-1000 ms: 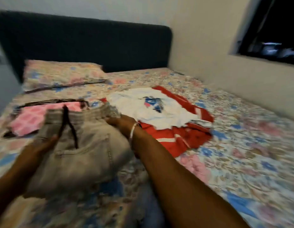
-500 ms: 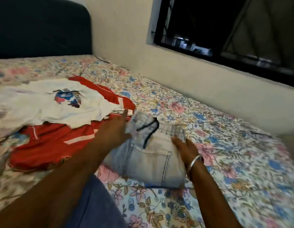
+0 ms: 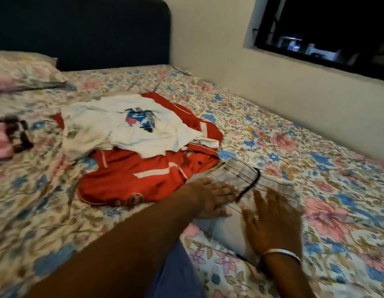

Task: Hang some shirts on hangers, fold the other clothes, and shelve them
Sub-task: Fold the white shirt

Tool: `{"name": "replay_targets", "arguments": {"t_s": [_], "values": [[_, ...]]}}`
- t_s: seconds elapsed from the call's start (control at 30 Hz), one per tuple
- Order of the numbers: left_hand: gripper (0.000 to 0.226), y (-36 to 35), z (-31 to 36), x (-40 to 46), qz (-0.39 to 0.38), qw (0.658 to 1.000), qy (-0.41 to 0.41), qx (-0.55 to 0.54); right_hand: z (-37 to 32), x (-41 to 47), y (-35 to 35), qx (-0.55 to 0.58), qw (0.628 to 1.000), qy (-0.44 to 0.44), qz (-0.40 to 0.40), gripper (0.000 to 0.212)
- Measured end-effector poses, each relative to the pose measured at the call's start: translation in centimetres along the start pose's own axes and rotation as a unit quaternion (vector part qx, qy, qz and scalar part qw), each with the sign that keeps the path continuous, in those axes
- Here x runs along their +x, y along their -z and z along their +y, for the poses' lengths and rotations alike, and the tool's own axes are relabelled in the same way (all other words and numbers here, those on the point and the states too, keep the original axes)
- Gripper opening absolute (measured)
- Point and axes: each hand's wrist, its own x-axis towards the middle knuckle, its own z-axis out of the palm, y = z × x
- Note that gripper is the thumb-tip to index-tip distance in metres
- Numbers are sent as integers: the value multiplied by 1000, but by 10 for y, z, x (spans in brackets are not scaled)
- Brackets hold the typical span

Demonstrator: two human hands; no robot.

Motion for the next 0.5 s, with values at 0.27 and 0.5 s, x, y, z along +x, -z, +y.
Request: {"name": "replay_targets", "arguments": {"t_s": [0.27,0.5], "values": [[60,37,-14,-24,238,955,176,-23,-71,27,36,85,994,38,57,57],[54,-25,-136,-86,303,838,404,-206,-220,105,29,142,964,224,29,32]]}}
